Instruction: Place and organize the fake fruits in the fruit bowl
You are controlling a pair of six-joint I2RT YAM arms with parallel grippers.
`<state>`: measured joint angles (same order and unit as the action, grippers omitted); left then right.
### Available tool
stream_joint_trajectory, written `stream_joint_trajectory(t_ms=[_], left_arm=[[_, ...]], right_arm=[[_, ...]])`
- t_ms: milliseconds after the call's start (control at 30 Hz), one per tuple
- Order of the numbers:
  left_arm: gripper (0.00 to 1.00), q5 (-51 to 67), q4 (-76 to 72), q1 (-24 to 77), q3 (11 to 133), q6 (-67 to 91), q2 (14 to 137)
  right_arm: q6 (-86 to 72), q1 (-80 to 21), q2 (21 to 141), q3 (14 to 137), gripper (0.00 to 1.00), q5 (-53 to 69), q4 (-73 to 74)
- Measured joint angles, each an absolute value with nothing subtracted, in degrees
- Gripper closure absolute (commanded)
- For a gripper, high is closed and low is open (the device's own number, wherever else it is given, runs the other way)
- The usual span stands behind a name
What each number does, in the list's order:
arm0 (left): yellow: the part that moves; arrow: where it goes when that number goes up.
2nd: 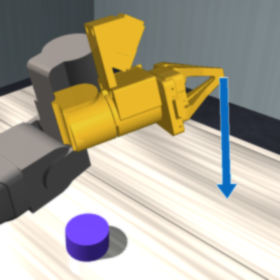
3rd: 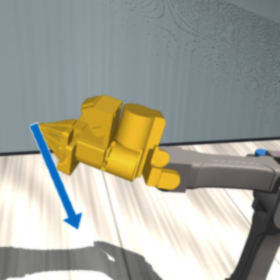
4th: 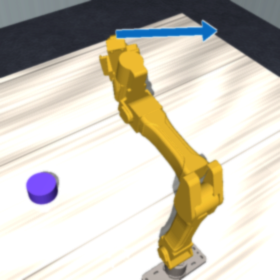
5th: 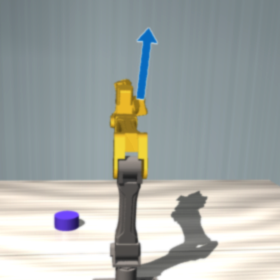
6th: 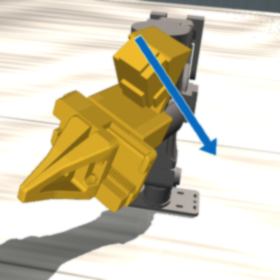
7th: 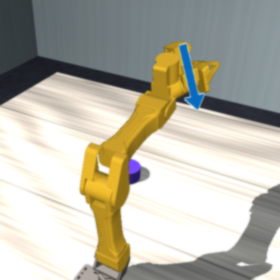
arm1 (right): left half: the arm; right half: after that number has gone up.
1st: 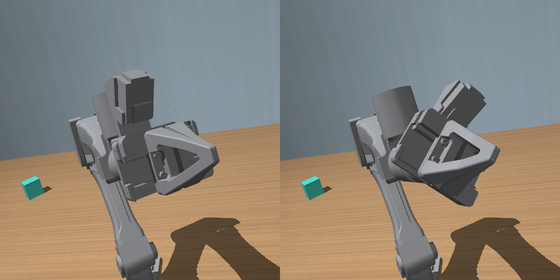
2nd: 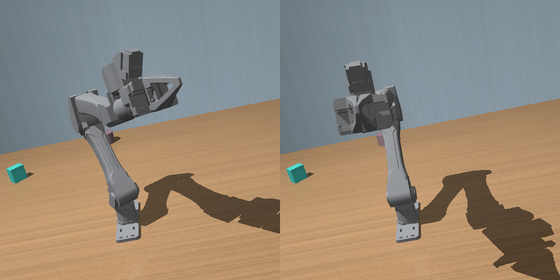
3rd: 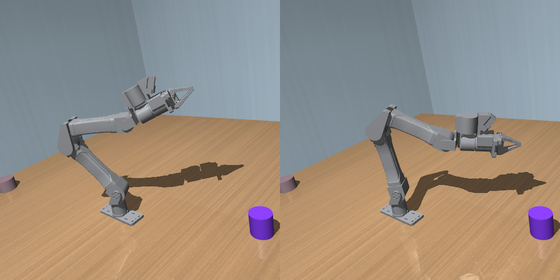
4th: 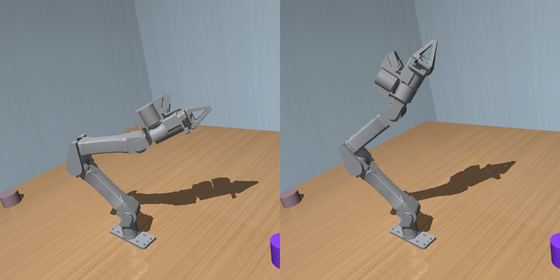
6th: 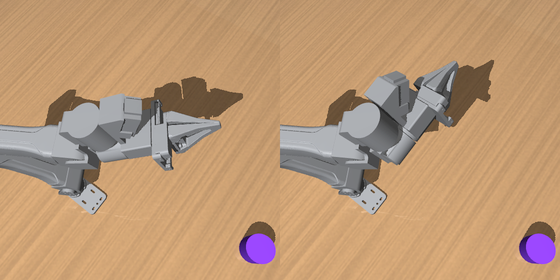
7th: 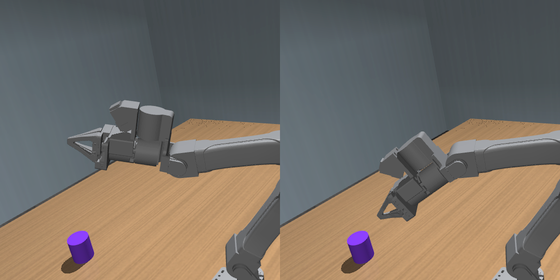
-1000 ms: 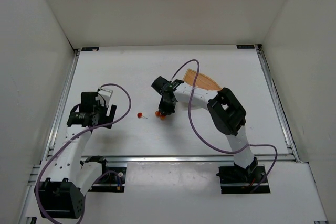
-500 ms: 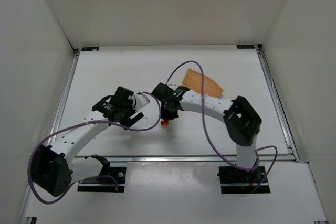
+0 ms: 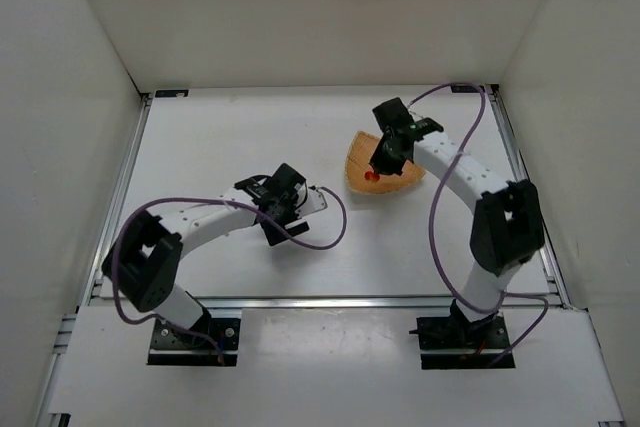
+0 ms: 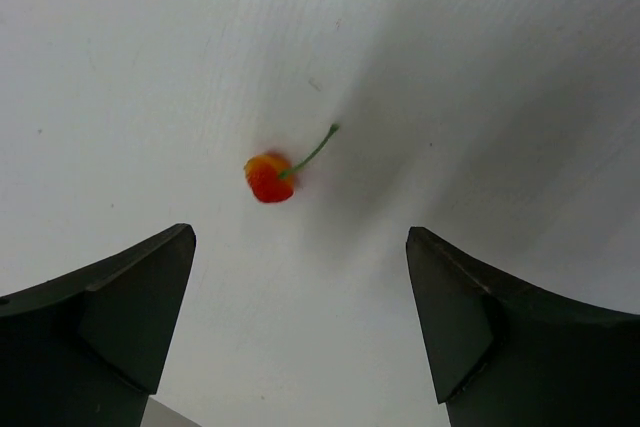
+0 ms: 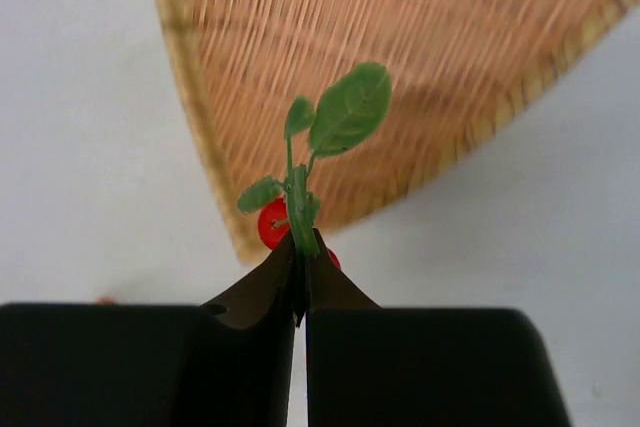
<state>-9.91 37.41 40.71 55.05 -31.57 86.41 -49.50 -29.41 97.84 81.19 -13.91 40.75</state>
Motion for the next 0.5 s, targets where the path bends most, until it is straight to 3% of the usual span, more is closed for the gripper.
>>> stream_joint_trajectory(t_ms=[67, 133, 200, 500], left_arm=[[0.10, -9.87, 36.84, 40.73, 56.23, -31.68, 90.06], [0.13, -9.91, 36.56, 40.73, 57.41, -31.94, 93.51], [0.14, -9.98, 36.27, 40.66, 58.19, -31.94, 96.16], [0.18, -9.87, 35.90, 37.95, 59.68, -31.48, 97.54]], right_arm=[[-48.71, -26.44, 103.13, 85.30, 0.89, -12.36, 40.95], [-47.70, -24.01, 107.87, 88.84, 0.63, -10.55, 40.62], [-46.85, -22.02, 110.67, 90.50, 0.50, -9.30, 40.62], [-42.63, -19.55, 111.94, 92.03, 0.43, -5.78, 42.06]])
